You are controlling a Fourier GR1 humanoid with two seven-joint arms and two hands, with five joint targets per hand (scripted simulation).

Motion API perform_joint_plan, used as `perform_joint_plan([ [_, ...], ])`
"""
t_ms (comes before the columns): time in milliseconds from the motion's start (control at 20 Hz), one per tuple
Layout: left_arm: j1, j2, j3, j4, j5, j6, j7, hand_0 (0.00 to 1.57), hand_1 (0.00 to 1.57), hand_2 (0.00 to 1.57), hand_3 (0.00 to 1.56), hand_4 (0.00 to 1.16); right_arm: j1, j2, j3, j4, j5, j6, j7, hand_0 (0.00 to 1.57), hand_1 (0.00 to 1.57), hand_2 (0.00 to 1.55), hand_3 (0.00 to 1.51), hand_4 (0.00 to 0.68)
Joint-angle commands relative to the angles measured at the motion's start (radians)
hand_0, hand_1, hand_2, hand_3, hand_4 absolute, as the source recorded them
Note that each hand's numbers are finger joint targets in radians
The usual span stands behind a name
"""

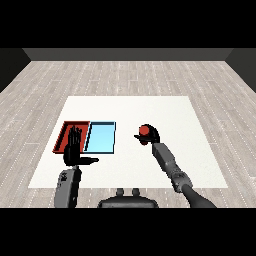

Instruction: Pick the red can and put it in the red box

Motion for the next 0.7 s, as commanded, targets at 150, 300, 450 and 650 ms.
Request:
perform_joint_plan([
  [150,0.002,-0.011,-0.023,-0.042,-0.008,0.017,0.048,0.0,0.0,0.0,0.0,0.0,-0.067,-0.012,0.013,0.067,0.055,-0.072,0.039,1.53,1.53,1.47,1.42,0.551],
  [300,0.03,-0.009,-0.028,-0.071,-0.003,0.012,0.07,0.0,0.0,0.0,0.0,0.0,-0.049,-0.008,-0.001,0.079,0.054,-0.053,0.019,1.53,1.53,1.47,1.42,0.548],
  [450,0.052,-0.006,-0.017,-0.011,-0.012,-0.011,-0.016,0.0,0.0,0.0,0.0,0.0,-0.058,0.014,0.004,0.109,0.075,-0.063,-0.001,1.53,1.53,1.47,1.41,0.546],
  [650,0.018,-0.011,-0.012,-0.014,-0.003,-0.003,-0.009,0.0,0.0,0.0,0.0,0.0,-0.033,-0.005,0.007,0.048,0.065,-0.077,0.022,1.55,1.55,1.47,1.41,0.558],
])
